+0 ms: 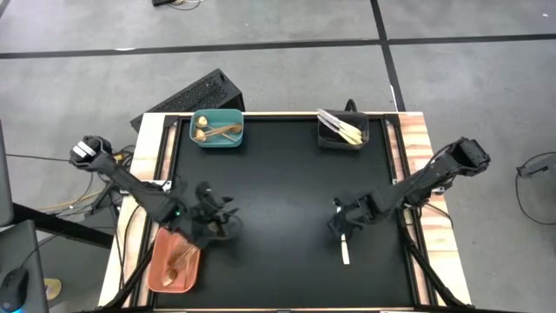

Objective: Sort silverware by color (type)
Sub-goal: Put the white knife into the black bin

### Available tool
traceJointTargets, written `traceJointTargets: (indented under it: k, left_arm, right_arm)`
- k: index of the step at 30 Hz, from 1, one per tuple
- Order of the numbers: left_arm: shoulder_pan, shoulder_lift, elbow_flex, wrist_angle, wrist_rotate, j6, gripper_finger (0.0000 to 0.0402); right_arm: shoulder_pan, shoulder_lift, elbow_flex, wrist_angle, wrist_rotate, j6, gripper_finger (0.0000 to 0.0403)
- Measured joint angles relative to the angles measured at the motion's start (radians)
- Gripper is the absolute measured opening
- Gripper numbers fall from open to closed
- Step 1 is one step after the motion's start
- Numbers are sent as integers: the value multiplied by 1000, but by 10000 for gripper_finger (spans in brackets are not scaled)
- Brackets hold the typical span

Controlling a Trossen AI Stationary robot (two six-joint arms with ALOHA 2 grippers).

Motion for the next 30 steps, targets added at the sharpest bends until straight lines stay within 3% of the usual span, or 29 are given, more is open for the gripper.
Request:
traceJointTargets:
  k: [5, 10, 15, 26, 30]
  left_arm:
    - [153, 1, 0, 285, 181, 382, 162]
    - [276, 1, 0, 401, 274, 570, 162]
    - [367, 1, 0, 419, 339, 642, 162]
    - [489, 1, -5, 430, 343, 717, 162]
    - [500, 2, -53, 491, 397, 710, 162]
  right_arm:
    - [104, 59, 0, -14, -20, 175, 132]
    - [171, 128, 0, -1, -45, 321, 132]
    - [210, 174, 8, 44, -58, 412, 132]
    - [220, 216, 105, 49, -75, 407, 132]
    - [231, 215, 132, 45, -74, 407, 132]
